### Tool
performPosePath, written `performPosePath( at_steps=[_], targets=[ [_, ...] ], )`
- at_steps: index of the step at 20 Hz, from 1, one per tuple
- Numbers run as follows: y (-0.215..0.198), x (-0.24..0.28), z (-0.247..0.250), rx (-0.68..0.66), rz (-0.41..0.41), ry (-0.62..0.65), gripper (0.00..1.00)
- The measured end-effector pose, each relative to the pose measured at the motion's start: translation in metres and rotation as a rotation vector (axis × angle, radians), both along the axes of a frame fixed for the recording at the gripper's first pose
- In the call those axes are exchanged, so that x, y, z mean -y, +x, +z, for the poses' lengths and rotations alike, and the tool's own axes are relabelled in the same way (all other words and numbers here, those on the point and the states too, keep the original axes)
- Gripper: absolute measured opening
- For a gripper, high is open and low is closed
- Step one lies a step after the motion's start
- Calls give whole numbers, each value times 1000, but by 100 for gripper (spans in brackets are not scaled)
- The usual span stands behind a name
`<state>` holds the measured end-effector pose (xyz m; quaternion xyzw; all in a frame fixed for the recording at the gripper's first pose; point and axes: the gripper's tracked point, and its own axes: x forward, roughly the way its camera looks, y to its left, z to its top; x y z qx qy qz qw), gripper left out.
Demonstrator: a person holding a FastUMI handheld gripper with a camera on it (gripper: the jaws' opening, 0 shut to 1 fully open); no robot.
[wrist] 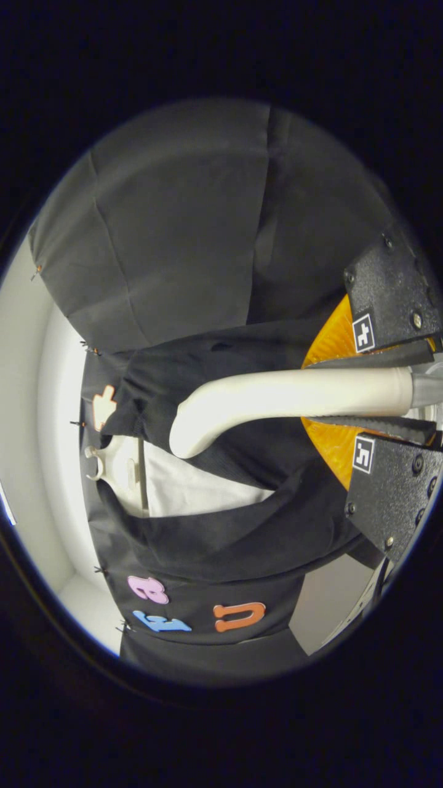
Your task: Iron the clothes twice with a garment steamer, once on the left side and once on the right side.
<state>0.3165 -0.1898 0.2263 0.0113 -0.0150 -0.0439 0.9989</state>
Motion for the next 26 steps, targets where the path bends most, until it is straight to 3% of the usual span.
performPosePath(
  at_steps=[26],
  targets=[
    [-3,-17,-135,-251,69,-25,36]
  ],
)
